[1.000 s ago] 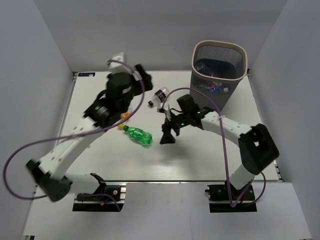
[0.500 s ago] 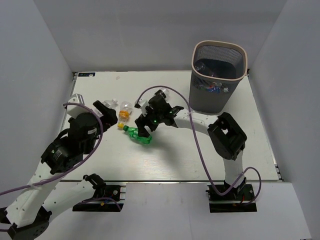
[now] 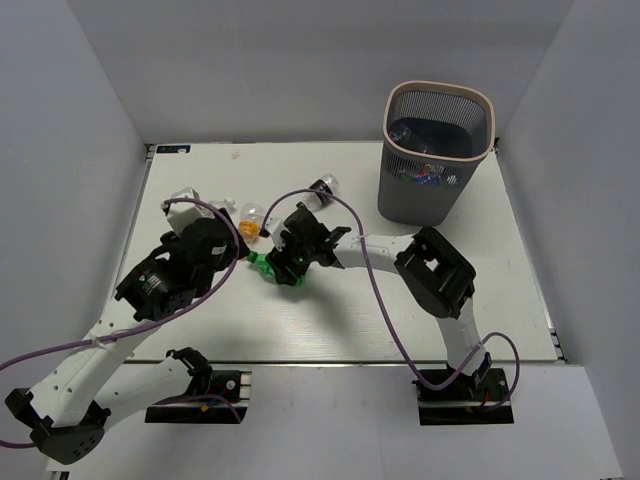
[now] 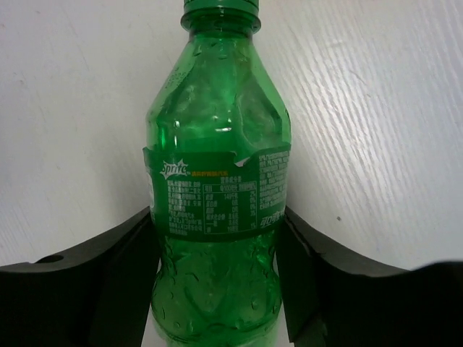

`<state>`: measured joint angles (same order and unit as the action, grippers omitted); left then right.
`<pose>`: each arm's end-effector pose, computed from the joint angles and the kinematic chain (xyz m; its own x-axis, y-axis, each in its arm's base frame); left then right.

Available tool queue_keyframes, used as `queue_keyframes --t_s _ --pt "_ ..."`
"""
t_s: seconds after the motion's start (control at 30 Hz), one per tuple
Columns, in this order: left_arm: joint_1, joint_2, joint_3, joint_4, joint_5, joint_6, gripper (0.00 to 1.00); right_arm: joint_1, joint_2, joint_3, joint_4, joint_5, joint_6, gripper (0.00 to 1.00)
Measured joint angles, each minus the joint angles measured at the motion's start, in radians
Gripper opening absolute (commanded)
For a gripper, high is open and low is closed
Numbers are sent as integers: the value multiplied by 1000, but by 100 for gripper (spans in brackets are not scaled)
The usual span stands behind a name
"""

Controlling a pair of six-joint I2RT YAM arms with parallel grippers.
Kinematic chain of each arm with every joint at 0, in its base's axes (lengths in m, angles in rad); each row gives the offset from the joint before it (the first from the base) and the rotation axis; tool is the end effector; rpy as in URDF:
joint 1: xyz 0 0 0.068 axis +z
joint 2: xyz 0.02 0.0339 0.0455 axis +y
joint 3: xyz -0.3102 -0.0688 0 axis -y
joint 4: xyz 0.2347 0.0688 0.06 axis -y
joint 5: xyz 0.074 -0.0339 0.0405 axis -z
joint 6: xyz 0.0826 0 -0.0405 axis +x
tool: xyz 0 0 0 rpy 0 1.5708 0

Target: Put the plastic bottles in the bin

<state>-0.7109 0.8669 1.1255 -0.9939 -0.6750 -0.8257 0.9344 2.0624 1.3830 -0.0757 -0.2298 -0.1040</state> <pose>0.1348 -0.0480 0.3751 -0.4610 -0.3603 -0.8110 -0.2663 0.9279 -0.2609 0.2815 0.4126 0.1803 -0.3136 -0.5944 -0.7405 -0.9192 0.3856 0.0797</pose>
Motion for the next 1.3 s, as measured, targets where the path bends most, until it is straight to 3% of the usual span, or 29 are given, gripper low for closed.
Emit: queue_keyframes --t_s 0.03,0.1,0.13,0.27,0.33,0.37,0.43,0.47,0.57,0.77,0.97,1.0,1.03,1.13,1.3 --pt "0 0 -13 1 3 3 83 -6 -5 -6 -2 -1 -5 0" --pt "0 0 -41 7 8 5 70 -27 -19 -10 -27 1 -10 0" --pt "0 0 -58 11 13 12 56 -48 -33 -15 -51 2 -11 0" --pt "0 16 -121 59 36 39 48 -161 -130 -13 -146 0 -21 0" --pt "0 40 -145 78 44 54 54 -236 -199 23 -200 -10 -39 0" --pt "0 61 -154 88 48 63 63 -269 -227 54 -225 -19 -50 0" --pt "1 114 -164 113 55 83 71 -341 -288 137 -245 -47 -85 0" --pt "1 147 -166 122 57 93 82 -368 -314 177 -251 -63 -97 0" --pt "5 253 -166 169 58 129 96 -420 -399 291 -248 -105 -121 0" --pt "33 473 -106 223 58 200 99 -485 -518 359 -137 2 -71 0" --pt "112 649 -2 282 52 300 99 -655 -465 390 -121 145 12 0" --pt "125 665 12 288 50 318 99 -680 -452 390 -134 155 21 3" --pt "142 682 28 293 50 334 99 -712 -438 390 -150 161 29 18" --pt "182 723 61 317 52 381 99 -780 -405 391 -212 146 42 90" --pt "229 744 66 352 68 446 99 -823 -398 401 -274 32 34 90"
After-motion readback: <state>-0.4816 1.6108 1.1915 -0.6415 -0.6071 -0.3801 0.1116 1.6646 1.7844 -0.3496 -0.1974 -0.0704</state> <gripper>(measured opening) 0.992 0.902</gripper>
